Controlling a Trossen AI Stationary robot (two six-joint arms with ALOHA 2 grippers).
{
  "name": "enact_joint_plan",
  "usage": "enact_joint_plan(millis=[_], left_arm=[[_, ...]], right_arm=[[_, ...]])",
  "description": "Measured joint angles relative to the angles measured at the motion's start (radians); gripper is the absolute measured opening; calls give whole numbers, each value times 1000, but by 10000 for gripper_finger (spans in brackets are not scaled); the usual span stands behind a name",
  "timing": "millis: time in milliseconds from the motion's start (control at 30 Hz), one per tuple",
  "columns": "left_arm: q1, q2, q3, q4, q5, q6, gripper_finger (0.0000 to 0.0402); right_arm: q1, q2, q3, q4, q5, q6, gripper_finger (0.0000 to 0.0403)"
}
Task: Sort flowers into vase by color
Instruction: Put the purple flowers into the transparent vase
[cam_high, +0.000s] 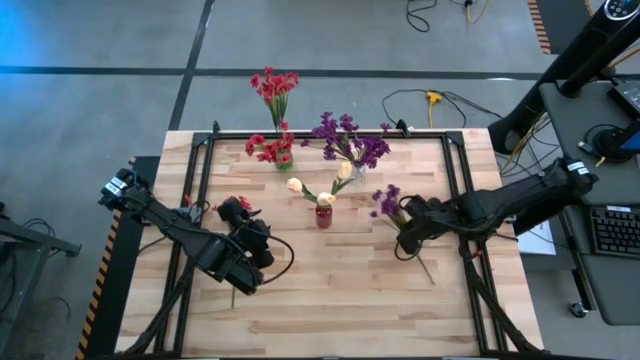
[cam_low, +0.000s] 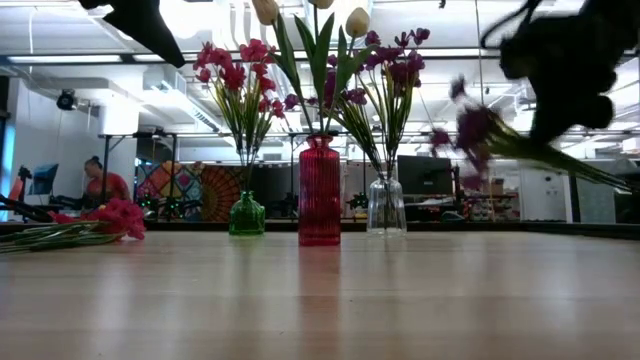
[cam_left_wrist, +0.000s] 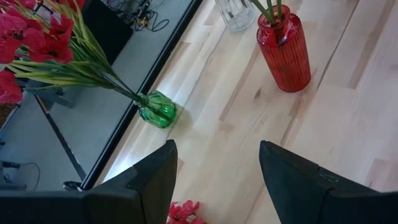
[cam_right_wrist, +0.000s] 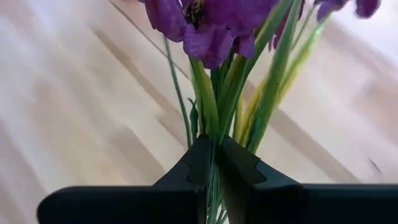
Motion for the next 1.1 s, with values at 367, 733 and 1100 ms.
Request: enact_joint_plan(millis=[367,733,1100], left_arm=[[0,0,0,14,0,0,210],[0,0,-1,39,-12,1,210],[0,0,-1,68,-99,40,210]], right_arm=[[91,-34,-1,431,249,-376,18],[100,-35,-4,892,347,-929,18],[-39,-135,-129,1200,175,-1290,18]])
